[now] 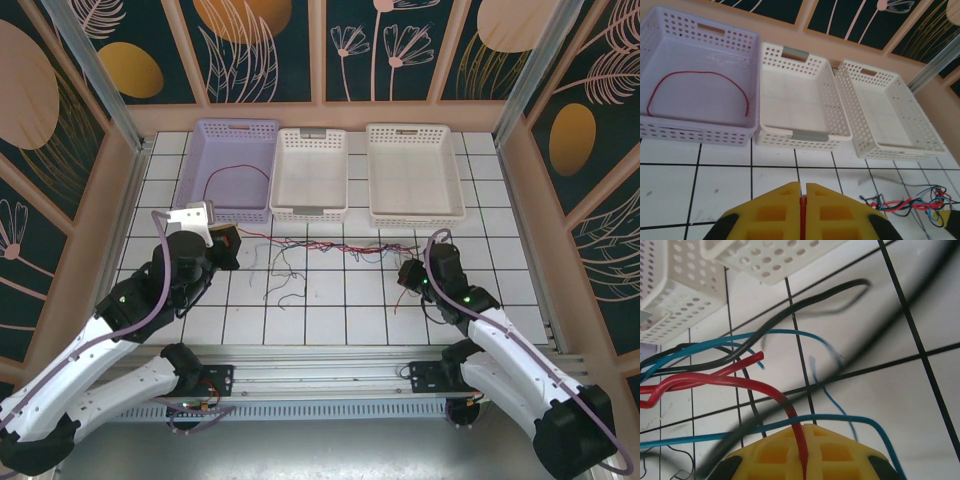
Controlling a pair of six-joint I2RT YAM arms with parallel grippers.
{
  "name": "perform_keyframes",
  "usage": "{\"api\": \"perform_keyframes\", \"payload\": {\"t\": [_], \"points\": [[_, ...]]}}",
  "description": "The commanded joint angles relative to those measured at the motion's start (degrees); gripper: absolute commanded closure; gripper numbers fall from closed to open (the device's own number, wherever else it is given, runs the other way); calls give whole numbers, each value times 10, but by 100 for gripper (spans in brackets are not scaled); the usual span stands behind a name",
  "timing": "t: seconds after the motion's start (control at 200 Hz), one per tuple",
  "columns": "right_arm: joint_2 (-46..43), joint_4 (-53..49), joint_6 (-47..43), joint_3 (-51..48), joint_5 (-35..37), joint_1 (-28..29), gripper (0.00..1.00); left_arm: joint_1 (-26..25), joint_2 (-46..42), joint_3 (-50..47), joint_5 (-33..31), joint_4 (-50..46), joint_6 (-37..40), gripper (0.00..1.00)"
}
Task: Untangle the cables
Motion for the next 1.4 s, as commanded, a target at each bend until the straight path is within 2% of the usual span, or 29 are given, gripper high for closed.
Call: {"api": "perform_keyframes", "payload": {"t": [0.0,0.09,0.185,0.245,0.385,0.475,0.596,0.761,0.886,1.086,1.251,1.396], "points": [[0,-45,-9,21,15,-10,100,3,-1,21,-29,-27,22,100],[-19,-56,2,27,38,-28,100,3,-1,43,-46,-44,32,100],[-44,-66,10,28,40,-71,100,3,-2,63,-80,-74,47,100],[-55,-59,6,23,21,-107,100,3,-5,76,-100,-89,55,100],[-42,-42,5,9,-75,-190,100,4,-15,107,-132,-117,65,100],[-37,-26,3,-4,-101,-215,100,4,-22,126,-143,-126,69,100],[-31,-20,4,-7,-100,-216,100,3,-25,138,-147,-132,73,100],[-42,-49,6,8,-48,-221,100,3,-22,151,-174,-143,85,100],[-60,-57,14,8,-41,-238,100,4,-27,156,-183,-141,90,100],[-59,-51,2,25,-62,-238,100,4,-25,116,-130,-109,75,100],[-57,-72,-16,69,-36,-229,100,4,-24,78,-83,-61,77,100],[-24,-81,-25,115,4,-187,100,4,-29,49,-45,-16,111,100]]}}
